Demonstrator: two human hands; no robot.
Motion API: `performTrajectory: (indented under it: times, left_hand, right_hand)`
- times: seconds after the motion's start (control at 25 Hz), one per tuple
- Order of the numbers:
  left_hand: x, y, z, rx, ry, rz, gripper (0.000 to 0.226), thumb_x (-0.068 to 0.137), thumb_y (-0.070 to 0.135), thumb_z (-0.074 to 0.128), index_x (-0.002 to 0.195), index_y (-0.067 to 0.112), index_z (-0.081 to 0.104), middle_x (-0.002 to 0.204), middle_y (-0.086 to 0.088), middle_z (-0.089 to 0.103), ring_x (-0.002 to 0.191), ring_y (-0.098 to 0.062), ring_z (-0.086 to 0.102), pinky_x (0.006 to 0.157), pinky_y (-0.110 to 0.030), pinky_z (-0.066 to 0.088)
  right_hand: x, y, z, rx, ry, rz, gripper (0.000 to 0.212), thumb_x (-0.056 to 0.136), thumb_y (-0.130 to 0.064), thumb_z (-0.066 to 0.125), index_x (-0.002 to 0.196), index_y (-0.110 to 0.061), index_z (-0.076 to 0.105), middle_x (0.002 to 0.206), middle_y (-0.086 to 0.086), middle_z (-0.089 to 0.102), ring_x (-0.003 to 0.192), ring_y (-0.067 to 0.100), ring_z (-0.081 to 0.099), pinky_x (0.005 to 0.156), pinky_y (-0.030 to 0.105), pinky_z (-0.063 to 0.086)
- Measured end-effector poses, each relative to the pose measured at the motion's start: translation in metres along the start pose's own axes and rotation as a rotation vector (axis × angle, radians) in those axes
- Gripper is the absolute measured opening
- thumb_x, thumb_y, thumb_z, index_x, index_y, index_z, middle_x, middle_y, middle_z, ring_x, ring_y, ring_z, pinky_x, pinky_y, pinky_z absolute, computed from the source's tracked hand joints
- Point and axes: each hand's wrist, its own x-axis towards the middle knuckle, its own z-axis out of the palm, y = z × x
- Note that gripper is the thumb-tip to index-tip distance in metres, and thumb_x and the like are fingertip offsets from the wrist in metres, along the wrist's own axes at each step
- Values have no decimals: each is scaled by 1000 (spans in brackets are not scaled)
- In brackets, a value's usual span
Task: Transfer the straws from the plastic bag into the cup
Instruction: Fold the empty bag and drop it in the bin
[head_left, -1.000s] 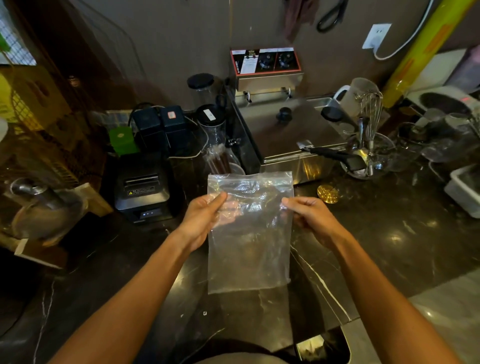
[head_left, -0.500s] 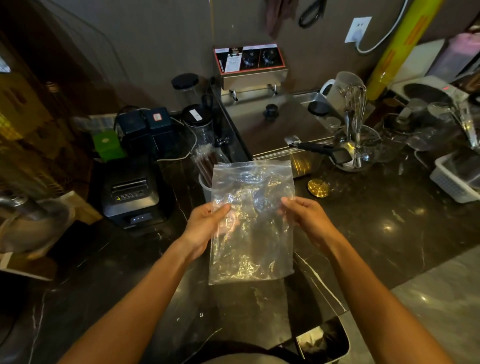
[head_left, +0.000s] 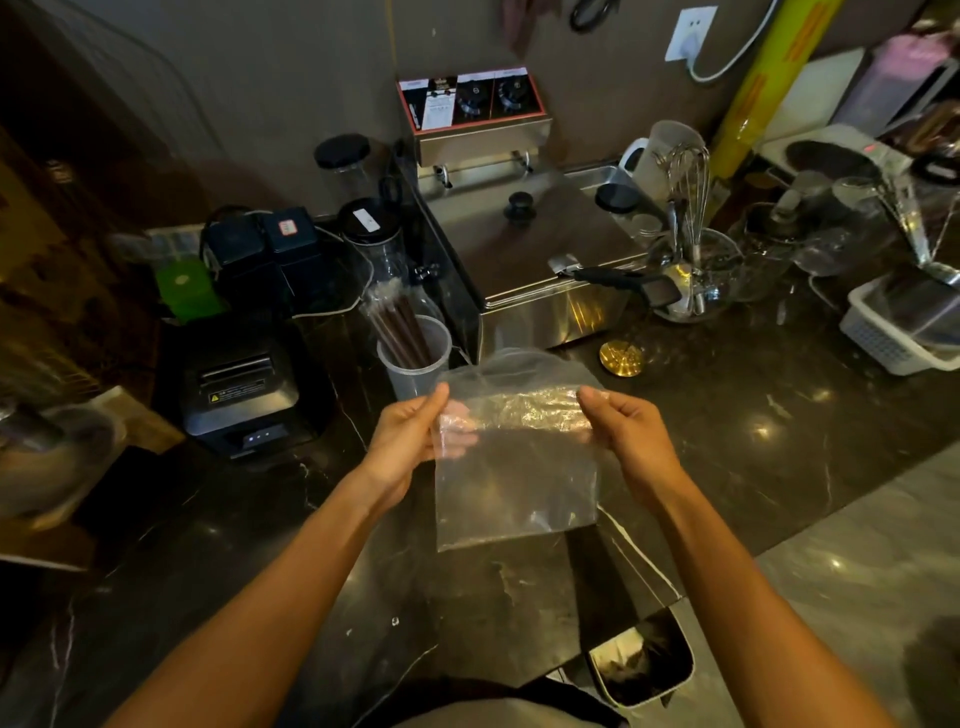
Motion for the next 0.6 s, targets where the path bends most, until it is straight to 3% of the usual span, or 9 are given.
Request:
performTrajectory:
  times: [0.08,0.2,0.32,0.4,0.52,0.6]
  left_hand:
    - [0,1,4,-18,14,22,37,104,35,53,106,5,74,100,-18,79,89,-27,78,79,-38,63]
    - [0,2,11,-2,15,29,34,104,26,54,125,2,67,110,-20,77,90,-25,78,81,-36,65]
    - [-1,3,16,35,78,94,39,102,8,58,139,15,51,94,-11,78,79,-16,78,72,-29,65]
    - [-3,3,15,147,35,205,57,99,4,61,146,29,41,94,-4,76,84,-11,77,79,-28,64]
    - [-2,6,7,333,-126,172,72,85,2,78,148,18,47,116,2,73,106,-6,72,100,-30,57]
    - [1,8,0,479,-141,154,60,82,6,82,136,17,61,121,-1,73,111,-9,70,103,-36,56]
  right_hand:
    - [-1,2,-1,73,2,25,33,101,-37,62,100,-9,79,99,18,79,86,29,75,80,43,61]
    - [-2,7,-2,71,65,35,21,101,-26,65,105,-8,74,86,8,79,79,25,73,67,32,59]
    - [-7,6,-5,65,116,15,28,99,-13,66,125,-23,59,92,5,79,79,18,76,63,25,59]
    - [-11,2,-11,-42,48,-35,34,100,-10,63,128,-28,63,106,8,78,82,11,75,68,23,60]
    - [-14,-6,-26,-130,-160,6,44,91,-15,75,133,-25,64,122,1,73,99,12,74,79,24,60]
    - [-15,-9,-36,-243,-269,34,49,86,-14,80,131,-24,62,122,-1,70,108,15,71,82,26,60]
